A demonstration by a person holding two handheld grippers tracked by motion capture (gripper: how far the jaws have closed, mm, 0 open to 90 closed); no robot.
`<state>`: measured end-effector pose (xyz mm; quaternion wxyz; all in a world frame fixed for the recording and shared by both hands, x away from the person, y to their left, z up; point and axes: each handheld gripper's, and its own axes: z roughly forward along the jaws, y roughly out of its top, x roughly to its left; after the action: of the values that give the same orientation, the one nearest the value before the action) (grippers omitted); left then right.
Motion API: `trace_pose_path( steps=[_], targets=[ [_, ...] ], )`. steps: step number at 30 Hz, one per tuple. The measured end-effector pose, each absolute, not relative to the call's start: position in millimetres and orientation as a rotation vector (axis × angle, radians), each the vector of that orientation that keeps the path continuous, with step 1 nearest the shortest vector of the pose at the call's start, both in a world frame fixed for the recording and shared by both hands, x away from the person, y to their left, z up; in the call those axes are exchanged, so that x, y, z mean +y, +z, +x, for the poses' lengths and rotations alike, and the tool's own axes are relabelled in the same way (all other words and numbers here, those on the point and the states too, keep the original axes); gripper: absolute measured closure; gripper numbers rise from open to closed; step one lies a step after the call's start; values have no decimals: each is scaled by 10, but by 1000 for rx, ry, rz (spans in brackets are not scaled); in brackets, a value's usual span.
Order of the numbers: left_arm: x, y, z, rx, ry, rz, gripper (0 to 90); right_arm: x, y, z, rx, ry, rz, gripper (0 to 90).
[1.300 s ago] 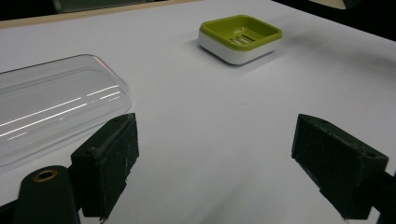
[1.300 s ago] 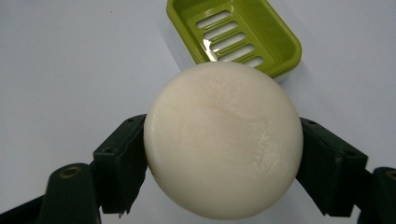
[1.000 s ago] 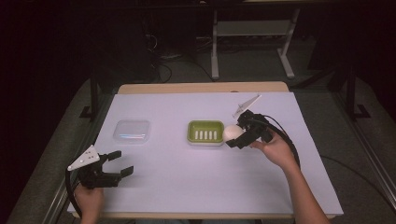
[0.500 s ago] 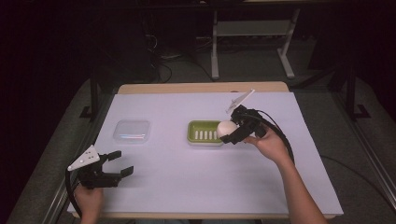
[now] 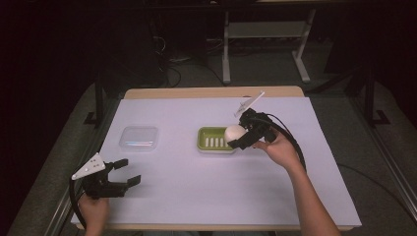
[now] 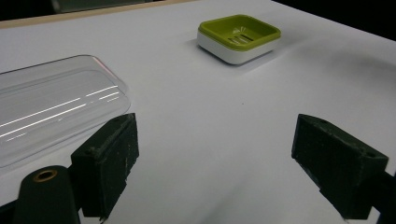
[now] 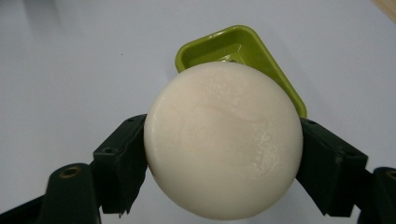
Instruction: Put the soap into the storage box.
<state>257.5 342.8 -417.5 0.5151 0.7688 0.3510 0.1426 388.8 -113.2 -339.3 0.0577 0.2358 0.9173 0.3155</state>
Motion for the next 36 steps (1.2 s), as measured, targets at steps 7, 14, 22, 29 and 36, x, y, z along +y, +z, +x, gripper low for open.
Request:
trace_pose_path(
  steps=[7,14,22,29,36],
  targets=[
    [3428,-4173,2573,843,344,1844,145,-1063,-3376,3908,2791,948,711,230],
    [3430,-4174,2574,843,344,1846,145,-997,-3359,3959,2796,945,686,230],
    [3434,-4175,2575,842,344,1845,145,-939,-3340,4011,2805,919,674,230],
    [3440,-4174,2578,842,345,1846,145,-834,-3342,4068,2817,909,661,230],
    [3436,-4175,2576,841,342,1845,145,-758,-3355,4087,2826,895,659,230]
  ],
)
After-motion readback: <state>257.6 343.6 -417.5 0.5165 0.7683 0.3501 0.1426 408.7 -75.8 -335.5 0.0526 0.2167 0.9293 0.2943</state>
